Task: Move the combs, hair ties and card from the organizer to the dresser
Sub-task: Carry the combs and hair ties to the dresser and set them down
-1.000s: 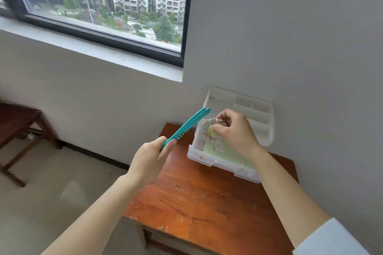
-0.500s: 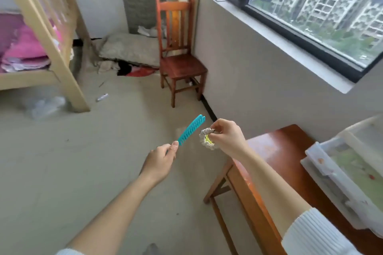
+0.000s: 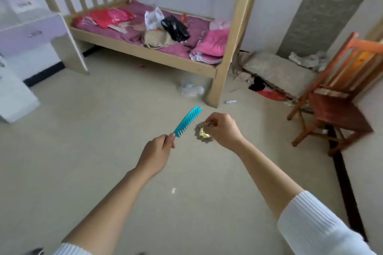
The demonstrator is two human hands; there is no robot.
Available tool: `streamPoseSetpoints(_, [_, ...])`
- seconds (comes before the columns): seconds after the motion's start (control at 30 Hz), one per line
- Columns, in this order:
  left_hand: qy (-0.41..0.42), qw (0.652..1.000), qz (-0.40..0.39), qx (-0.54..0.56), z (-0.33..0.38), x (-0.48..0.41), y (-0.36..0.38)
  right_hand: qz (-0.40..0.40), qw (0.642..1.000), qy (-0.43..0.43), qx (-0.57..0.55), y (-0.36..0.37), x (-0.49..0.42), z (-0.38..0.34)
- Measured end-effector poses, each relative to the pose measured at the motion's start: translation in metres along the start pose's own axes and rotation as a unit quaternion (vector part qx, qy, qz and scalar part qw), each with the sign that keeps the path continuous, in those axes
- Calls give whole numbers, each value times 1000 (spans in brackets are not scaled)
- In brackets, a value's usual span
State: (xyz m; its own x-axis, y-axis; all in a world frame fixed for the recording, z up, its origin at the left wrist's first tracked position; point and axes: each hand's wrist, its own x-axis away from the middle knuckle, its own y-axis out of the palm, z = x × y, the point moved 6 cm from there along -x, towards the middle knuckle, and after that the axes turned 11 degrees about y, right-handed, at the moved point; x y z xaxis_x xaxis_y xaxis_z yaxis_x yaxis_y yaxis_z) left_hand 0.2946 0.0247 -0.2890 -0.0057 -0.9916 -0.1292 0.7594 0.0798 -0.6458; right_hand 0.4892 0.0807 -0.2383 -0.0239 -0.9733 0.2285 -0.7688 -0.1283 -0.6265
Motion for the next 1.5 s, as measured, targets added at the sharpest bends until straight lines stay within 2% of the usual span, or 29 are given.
streamPoseSetpoints(0.23, [-77,990,108,-46,-148,-43,-183,-90,992,-81,19,180,-77,-176])
streamPoseSetpoints(0.5, [-119,966,222,-49,-277,-134,-325,-144,974,-170,48,322,-189,-349])
streamPoseSetpoints(0.63, [-146,958,240,-62,-342,-206,-385,-163,964,-201,53,386,-270,-426])
streamPoseSetpoints(0.77, [-184,950,235,-86,-399,-274,-447,-185,961,-196,56,445,-347,-500])
streamPoseSetpoints(1.07, [-233,915,302,-134,-527,-394,-587,-217,948,-224,61,585,-480,-654])
streamPoseSetpoints(1.2, [-259,901,311,-153,-612,-455,-650,-226,941,-240,80,667,-552,-727])
streamPoseSetpoints(1.5, [-305,885,334,-112,-776,-597,-802,-253,941,-213,79,829,-696,-898])
